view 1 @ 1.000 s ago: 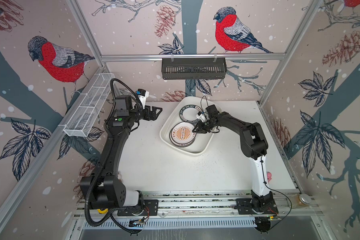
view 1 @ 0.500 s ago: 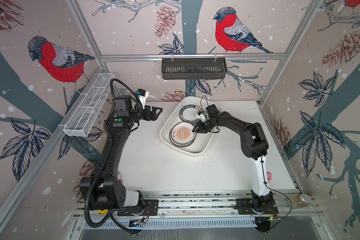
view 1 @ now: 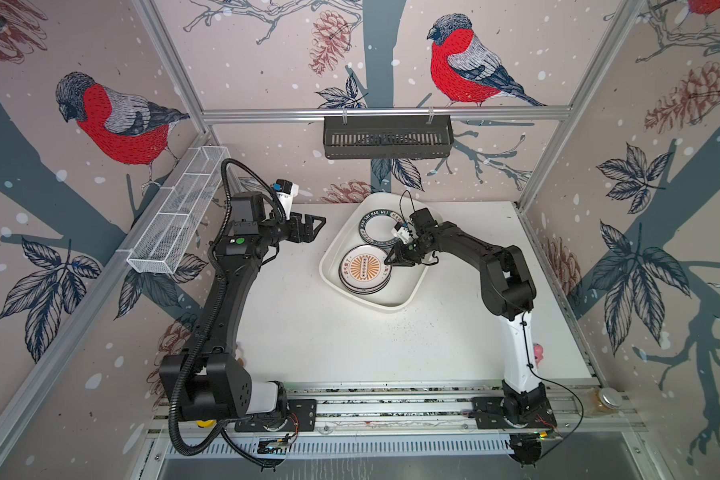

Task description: Place the plates into the plastic bin on the countertop

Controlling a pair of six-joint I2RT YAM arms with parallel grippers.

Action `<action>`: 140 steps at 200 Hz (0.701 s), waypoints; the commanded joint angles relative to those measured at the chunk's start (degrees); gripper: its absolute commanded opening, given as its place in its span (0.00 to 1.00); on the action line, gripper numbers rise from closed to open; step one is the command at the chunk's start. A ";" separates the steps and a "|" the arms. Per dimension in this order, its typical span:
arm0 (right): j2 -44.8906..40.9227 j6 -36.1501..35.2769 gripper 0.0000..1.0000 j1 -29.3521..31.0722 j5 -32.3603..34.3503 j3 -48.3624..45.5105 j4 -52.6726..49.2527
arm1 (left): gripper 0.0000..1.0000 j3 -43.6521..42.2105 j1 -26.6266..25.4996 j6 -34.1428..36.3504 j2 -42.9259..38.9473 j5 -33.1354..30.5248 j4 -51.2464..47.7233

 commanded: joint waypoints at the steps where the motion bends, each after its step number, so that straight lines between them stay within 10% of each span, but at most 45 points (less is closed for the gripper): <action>1: -0.49 -1.48 0.36 0.34 0.82 1.27 -1.41 | 0.91 0.10 -0.17 0.03 -0.49 1.60 1.70; 140: 1.25 -1.22 0.36 0.48 5.62 7.90 -3.73 | 0.92 0.00 -0.51 -0.14 -1.09 2.10 1.89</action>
